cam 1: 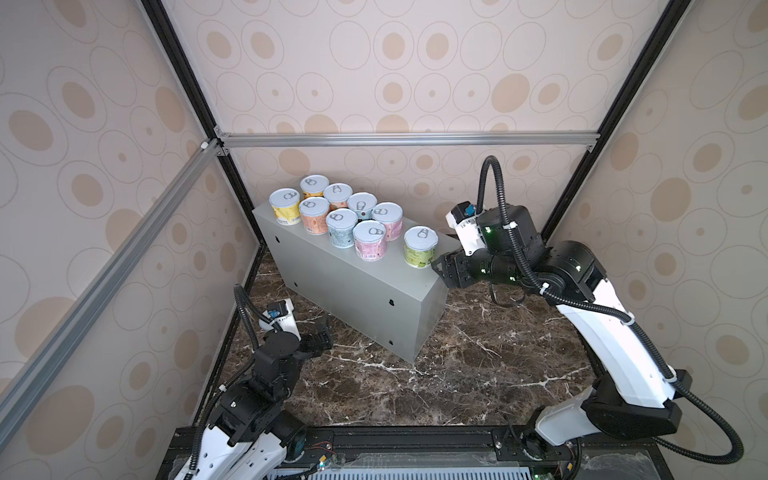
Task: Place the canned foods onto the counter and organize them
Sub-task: 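Open the right gripper and withdraw it from the green can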
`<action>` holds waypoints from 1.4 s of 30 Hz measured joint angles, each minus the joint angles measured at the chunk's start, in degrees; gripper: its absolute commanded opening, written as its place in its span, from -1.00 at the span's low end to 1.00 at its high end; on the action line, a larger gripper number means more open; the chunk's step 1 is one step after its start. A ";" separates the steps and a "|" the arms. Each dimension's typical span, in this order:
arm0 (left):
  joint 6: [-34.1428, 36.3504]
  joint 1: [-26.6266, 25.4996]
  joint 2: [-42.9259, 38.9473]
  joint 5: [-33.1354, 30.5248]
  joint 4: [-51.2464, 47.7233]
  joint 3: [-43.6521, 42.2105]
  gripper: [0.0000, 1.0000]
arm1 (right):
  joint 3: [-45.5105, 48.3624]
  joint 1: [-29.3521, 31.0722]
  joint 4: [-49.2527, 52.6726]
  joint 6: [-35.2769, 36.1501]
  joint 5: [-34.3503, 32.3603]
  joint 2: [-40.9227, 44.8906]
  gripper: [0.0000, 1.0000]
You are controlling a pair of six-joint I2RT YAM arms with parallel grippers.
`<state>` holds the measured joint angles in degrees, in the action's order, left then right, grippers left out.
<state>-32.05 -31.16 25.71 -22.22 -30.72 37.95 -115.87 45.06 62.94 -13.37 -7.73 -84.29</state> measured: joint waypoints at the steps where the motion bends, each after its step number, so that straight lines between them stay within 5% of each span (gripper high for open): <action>1: 0.00 0.00 0.00 -0.02 0.00 0.00 0.98 | 1.18 0.00 -0.90 -0.17 0.09 0.42 0.24; 12: -0.02 0.00 0.00 0.00 0.00 0.00 0.98 | 2.32 0.04 -6.80 -0.52 0.17 -3.02 -0.09; 23: 0.00 0.00 0.04 0.00 0.02 0.00 0.98 | -4.55 0.26 -6.78 0.17 -0.46 -11.06 -0.13; 36: -0.04 0.00 1.44 -0.63 -0.11 0.00 0.98 | -7.02 0.26 -6.49 0.87 -0.72 -12.66 -0.04; 42: -0.04 0.00 1.92 -3.21 -1.57 0.61 0.98 | -6.49 0.26 -6.38 1.05 -1.14 -10.95 0.23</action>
<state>-32.10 -31.16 27.64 -25.43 -32.29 38.57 -122.37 45.32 56.55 -12.32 -8.86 -95.24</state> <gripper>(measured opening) 0.989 0.579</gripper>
